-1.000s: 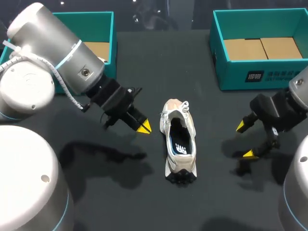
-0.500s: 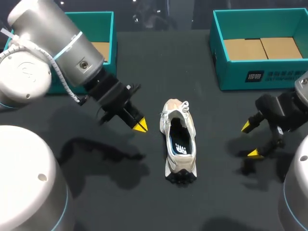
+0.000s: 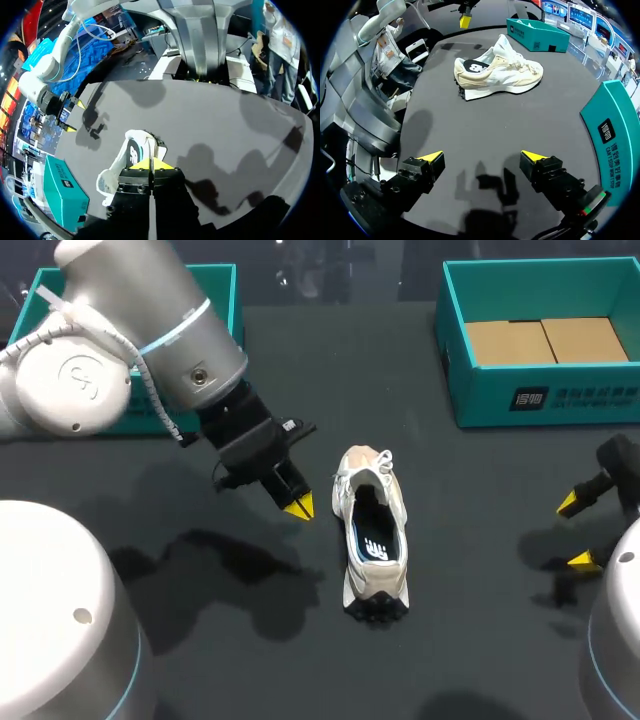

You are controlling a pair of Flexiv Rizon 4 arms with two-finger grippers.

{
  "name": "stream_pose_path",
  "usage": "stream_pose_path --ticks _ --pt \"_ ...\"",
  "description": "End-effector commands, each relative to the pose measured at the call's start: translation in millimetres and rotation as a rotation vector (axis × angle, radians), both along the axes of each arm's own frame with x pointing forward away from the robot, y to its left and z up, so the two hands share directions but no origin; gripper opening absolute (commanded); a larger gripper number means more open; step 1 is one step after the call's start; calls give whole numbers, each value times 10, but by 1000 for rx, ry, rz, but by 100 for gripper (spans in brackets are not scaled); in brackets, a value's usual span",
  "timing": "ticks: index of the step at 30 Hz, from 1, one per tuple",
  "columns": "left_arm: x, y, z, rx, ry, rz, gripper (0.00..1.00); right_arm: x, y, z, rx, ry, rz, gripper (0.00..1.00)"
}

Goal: Take the shoe out of the shoebox, open the shoe tongue, remove and reinsert the insole, then place the shoe into the shoebox

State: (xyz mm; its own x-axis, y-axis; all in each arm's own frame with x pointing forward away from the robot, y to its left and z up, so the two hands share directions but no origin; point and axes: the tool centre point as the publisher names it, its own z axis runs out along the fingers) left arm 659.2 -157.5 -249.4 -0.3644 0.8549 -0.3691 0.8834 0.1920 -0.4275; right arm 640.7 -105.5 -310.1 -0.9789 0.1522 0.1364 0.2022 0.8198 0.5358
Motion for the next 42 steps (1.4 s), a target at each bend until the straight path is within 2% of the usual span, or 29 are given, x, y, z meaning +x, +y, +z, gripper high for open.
stream_pose_path --ticks 1,4,12,17,22,24,31,33,37,42 --pt "105 -279 19 121 -32 -121 0 -65 -5 23 -5 -14 -7 100" --pt "190 -339 88 175 -104 -132 0 -65 -5 23 -5 -14 -7 100" --pt "190 -339 88 175 -104 -132 0 -65 -5 23 -5 -14 -7 100" --pt "227 -617 -99 231 -146 -167 0 -65 -5 23 -5 -14 -7 100" --pt "315 -788 -284 251 -177 -199 0 -65 -5 23 -5 -14 -7 100" --pt "373 -769 -245 203 -179 -197 0 -65 -5 23 -5 -14 -7 100" --pt "373 -769 -245 203 -179 -197 0 -65 -5 23 -5 -14 -7 100" --pt "352 -834 -382 257 -189 -227 0 -65 -5 23 -5 -14 -7 100" --pt "326 -851 -572 241 -173 -273 0 -65 -5 23 -5 -14 -7 100" --pt "306 -872 -779 285 -169 -319 0 -65 -5 23 -5 -14 -7 100"
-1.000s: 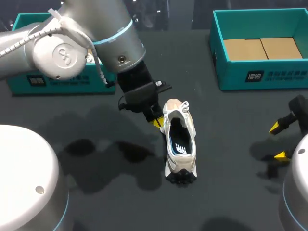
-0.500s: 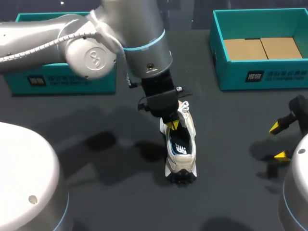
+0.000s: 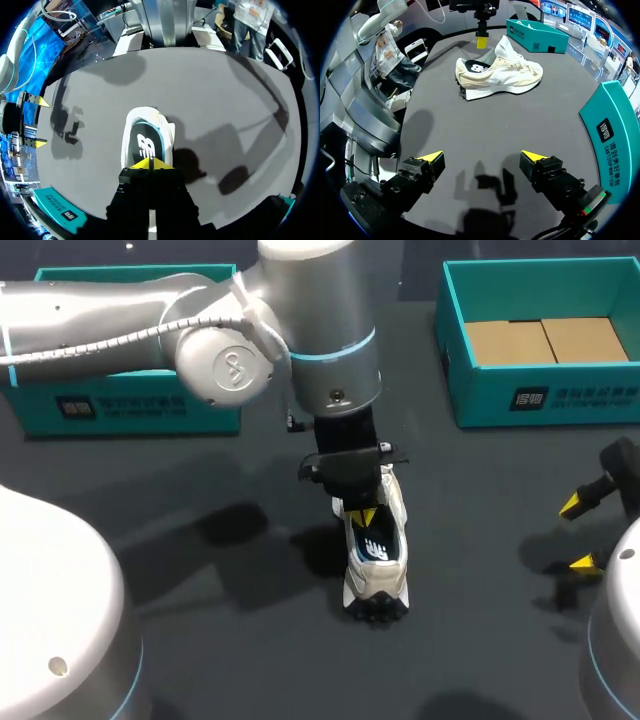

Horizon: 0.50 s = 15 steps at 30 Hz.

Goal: Take the shoe out of the shoebox, open the shoe tongue, remove and reinsert the insole, then place the shoe into the shoebox

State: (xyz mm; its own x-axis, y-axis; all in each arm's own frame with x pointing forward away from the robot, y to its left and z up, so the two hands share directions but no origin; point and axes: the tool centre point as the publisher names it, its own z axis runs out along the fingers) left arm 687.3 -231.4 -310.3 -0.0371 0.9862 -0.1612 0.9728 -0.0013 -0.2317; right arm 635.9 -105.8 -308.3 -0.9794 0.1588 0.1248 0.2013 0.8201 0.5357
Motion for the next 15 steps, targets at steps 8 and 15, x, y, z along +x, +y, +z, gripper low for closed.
stream_pose_path --ticks 8,15 --pt "-42 -91 -237 54 29 -65 0 -17 -1 5 -2 -2 -1 100" --pt "-154 -75 -226 95 17 -108 0 -17 -1 5 -2 -2 -1 100"
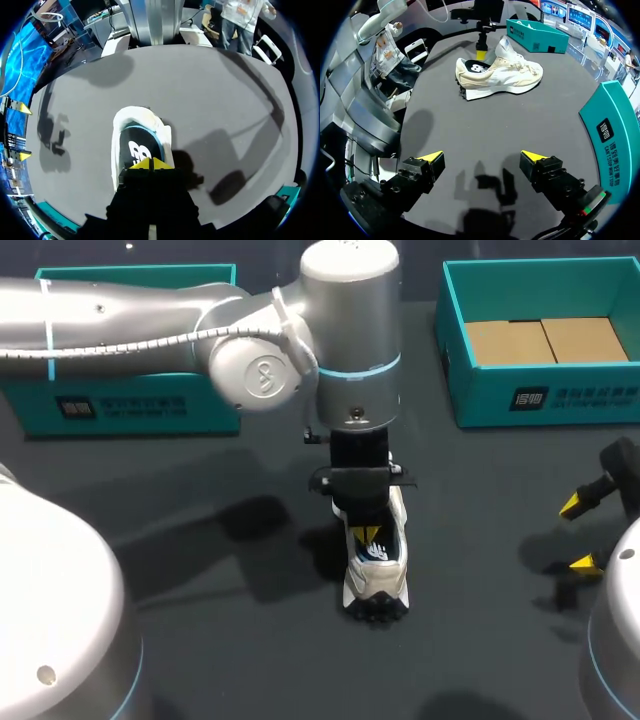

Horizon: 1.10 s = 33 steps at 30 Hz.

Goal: Take the shoe out of the shoebox, open the shoe tongue, remove and reinsert the insole, then place the shoe into the shoebox

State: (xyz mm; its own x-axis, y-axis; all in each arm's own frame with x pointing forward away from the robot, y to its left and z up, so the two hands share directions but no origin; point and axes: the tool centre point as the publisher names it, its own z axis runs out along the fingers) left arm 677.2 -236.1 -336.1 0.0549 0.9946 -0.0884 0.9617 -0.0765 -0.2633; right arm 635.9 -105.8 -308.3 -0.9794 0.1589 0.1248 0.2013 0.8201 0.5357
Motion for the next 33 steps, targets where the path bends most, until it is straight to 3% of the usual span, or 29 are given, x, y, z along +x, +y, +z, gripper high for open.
stream_pose_path --ticks 1,8,18,28,33 --pt "-70 -26 33 30 -16 -18 0 -17 -1 4 -2 -2 -1 100" --pt "-152 -6 -76 84 -11 -46 0 -17 -1 4 -2 -2 -1 100" --pt "-198 -17 -397 123 10 -37 0 -17 -1 4 -2 -2 -1 100" --pt "-192 -32 19 82 -76 -39 0 -17 -1 4 -2 -2 -1 100" --pt "-187 -9 36 126 -101 -54 0 -17 -1 4 -2 -2 -1 100"
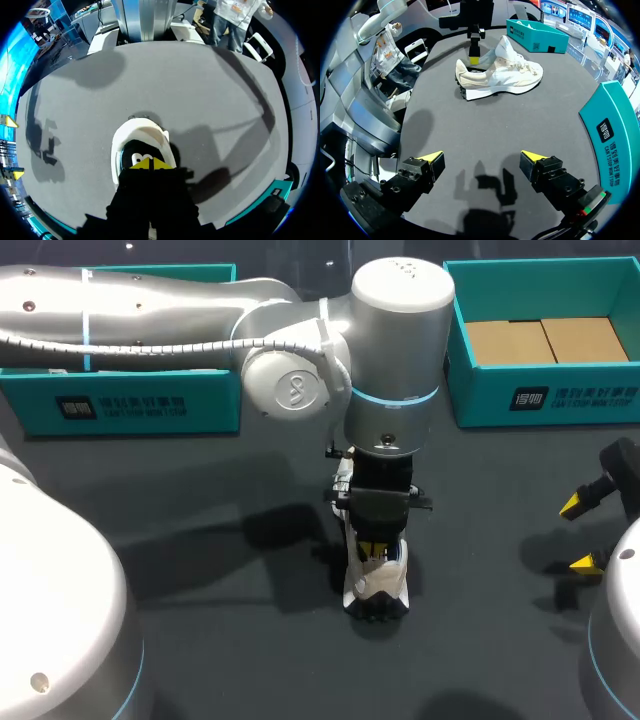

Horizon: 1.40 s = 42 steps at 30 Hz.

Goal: Take the shoe out of the shoebox, open the shoe tongue, remove and reinsert the insole, then place the shoe into the shoebox

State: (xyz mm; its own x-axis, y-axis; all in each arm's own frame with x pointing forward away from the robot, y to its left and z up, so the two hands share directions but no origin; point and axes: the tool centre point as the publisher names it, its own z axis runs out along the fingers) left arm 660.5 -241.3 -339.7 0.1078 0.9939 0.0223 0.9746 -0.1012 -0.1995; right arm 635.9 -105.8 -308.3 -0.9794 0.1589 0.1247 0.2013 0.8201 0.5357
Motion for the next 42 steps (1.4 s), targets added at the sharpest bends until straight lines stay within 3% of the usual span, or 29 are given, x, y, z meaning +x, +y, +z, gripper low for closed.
stream_pose_path --ticks 1,13,21,29,38,42 --pt "-17 54 46 28 -23 -5 0 -17 -1 5 -2 -2 -1 100" --pt "-44 82 -318 94 35 9 0 -17 -1 5 -2 -2 -1 100" --pt "-159 21 -464 122 55 -4 0 -17 -1 5 -2 -2 -1 100" --pt "-172 31 -753 142 25 28 0 -17 -1 5 -2 -2 -1 100" --pt "-98 -1 -369 -52 2 100 0 -17 -1 5 -2 -2 -1 100" --pt "-115 -89 -347 -113 17 108 0 -17 -1 5 -2 -2 -1 100"
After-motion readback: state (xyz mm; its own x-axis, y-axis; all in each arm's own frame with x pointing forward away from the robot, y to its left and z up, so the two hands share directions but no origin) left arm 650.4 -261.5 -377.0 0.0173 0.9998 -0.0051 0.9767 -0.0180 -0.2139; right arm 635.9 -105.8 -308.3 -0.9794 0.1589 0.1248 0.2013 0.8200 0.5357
